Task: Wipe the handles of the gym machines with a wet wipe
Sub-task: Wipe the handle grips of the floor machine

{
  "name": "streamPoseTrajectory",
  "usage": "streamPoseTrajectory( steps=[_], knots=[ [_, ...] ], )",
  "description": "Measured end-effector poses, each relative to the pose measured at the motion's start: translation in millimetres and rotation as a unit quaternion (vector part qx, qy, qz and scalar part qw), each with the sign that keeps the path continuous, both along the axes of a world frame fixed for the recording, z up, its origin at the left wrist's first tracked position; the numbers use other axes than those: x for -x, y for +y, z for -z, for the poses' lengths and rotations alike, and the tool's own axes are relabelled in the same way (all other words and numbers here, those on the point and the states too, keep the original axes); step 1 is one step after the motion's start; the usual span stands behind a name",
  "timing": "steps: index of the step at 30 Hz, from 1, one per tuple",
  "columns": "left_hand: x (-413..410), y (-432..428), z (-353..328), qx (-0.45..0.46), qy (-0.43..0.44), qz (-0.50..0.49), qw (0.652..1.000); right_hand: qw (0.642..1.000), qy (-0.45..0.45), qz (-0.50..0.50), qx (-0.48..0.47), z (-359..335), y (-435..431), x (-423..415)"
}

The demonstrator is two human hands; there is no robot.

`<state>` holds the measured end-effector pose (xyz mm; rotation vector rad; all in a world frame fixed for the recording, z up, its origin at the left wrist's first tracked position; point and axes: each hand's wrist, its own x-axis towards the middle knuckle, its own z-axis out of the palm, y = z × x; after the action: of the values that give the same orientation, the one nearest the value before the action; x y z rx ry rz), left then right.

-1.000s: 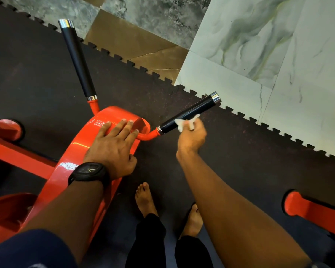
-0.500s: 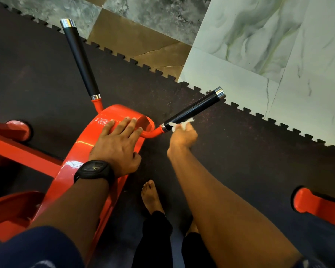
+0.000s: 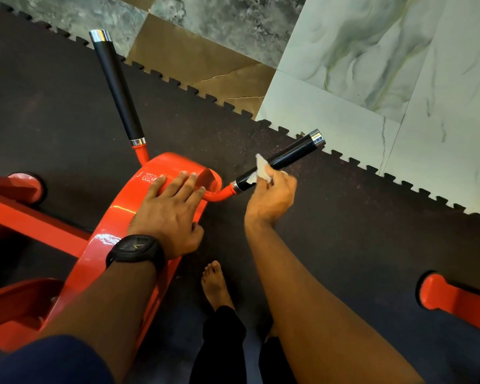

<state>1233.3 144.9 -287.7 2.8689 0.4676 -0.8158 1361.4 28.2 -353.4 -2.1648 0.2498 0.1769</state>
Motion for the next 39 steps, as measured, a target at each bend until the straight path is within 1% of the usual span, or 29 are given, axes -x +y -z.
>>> streamPoseTrajectory(
  steps=[1, 2, 4, 5, 6, 8, 9, 10, 11, 12, 13, 14, 15, 16, 17, 18, 19, 20, 21, 22, 24, 25, 26, 27, 29, 30, 31, 35, 39],
  knots=[
    [0, 0, 1, 0.002, -0.001, -0.001, 1.0, 0.995, -0.048, -0.085, 0.033, 0, -4, -1],
    [-1, 1, 0, 0.004, 0.002, -0.002, 1.0, 0.977, -0.086, -0.182, 0.07, 2, -8, -2],
    [-2, 0, -1, 0.009, 0.009, -0.004, 1.0, 0.912, -0.141, -0.351, 0.159, 5, -21, -9],
    [-2, 0, -1, 0.011, 0.008, -0.005, 1.0, 0.878, -0.167, -0.401, 0.202, 7, -28, -17],
    [-1, 0, -1, 0.012, 0.006, -0.005, 1.0, 0.854, -0.185, -0.424, 0.238, 8, -35, -26],
    [0, 1, 0, 0.008, -0.001, -0.004, 1.0, 0.837, -0.212, -0.418, 0.282, 6, -42, -41],
    [0, 1, 0, 0.007, -0.003, -0.003, 1.0, 0.818, -0.226, -0.437, 0.297, 4, -40, -42],
    [0, 0, 1, 0.007, -0.004, -0.003, 1.0, 0.777, -0.242, -0.487, 0.316, 2, -37, -40],
    [1, 0, 2, 0.006, -0.004, -0.002, 1.0, 0.723, -0.259, -0.545, 0.337, 0, -35, -39],
    [1, 0, 2, 0.006, -0.003, -0.003, 1.0, 0.68, -0.263, -0.586, 0.353, -3, -36, -39],
    [1, 0, 1, 0.007, -0.004, -0.005, 1.0, 0.663, -0.259, -0.602, 0.362, -6, -37, -43],
    [0, 0, 1, 0.008, -0.004, -0.007, 1.0, 0.672, -0.25, -0.59, 0.372, -8, -38, -51],
    [-1, 0, 0, 0.01, -0.001, -0.008, 1.0, 0.695, -0.234, -0.559, 0.388, -12, -37, -58],
    [-1, 0, -1, 0.014, 0.005, -0.01, 1.0, 0.709, -0.217, -0.532, 0.409, -15, -38, -63],
    [-2, 0, -1, 0.016, 0.009, -0.01, 1.0, 0.707, -0.205, -0.527, 0.425, -19, -35, -64],
    [-3, 0, -2, 0.017, 0.011, -0.009, 1.0, 0.682, -0.205, -0.549, 0.438, -23, -32, -61],
    [-3, 0, -2, 0.016, 0.011, -0.008, 1.0, 0.644, -0.211, -0.582, 0.449, -26, -30, -59],
    [-2, 1, -2, 0.015, 0.007, -0.008, 1.0, 0.62, -0.223, -0.602, 0.45, -27, -32, -60],
    [-2, 0, -2, 0.015, 0.0, -0.01, 1.0, 0.624, -0.226, -0.598, 0.45, -32, -35, -65],
    [-1, 0, -1, 0.015, -0.007, -0.012, 1.0, 0.657, -0.222, -0.563, 0.45, -36, -37, -73],
    [0, 0, 1, 0.015, -0.014, -0.012, 1.0, 0.745, -0.208, -0.457, 0.439, -40, -42, -89],
    [0, 0, 1, 0.016, -0.012, -0.01, 1.0, 0.778, -0.202, -0.425, 0.417, -42, -42, -89],
    [-1, 0, 1, 0.018, -0.009, -0.009, 1.0, 0.791, -0.204, -0.421, 0.395, -43, -41, -83],
    [-1, 0, 0, 0.02, -0.006, -0.008, 1.0, 0.788, -0.198, -0.443, 0.378, -43, -40, -75],
    [-2, 0, -1, 0.023, 0.0, -0.01, 1.0, 0.718, -0.198, -0.545, 0.385, -38, -40, -59],
    [-1, 0, -1, 0.025, -0.002, -0.014, 1.0, 0.698, -0.198, -0.578, 0.373, -36, -41, -57],
    [-1, 0, -2, 0.027, -0.008, -0.02, 0.999, 0.706, -0.182, -0.583, 0.358, -36, -41, -60],
    [1, 2, -1, 0.033, -0.044, -0.046, 0.997, 0.773, -0.113, -0.55, 0.296, -37, -31, -63],
    [6, 2, -1, 0.037, -0.099, -0.123, 0.987, 0.808, -0.072, -0.549, 0.199, -43, -13, -52]
  ],
)
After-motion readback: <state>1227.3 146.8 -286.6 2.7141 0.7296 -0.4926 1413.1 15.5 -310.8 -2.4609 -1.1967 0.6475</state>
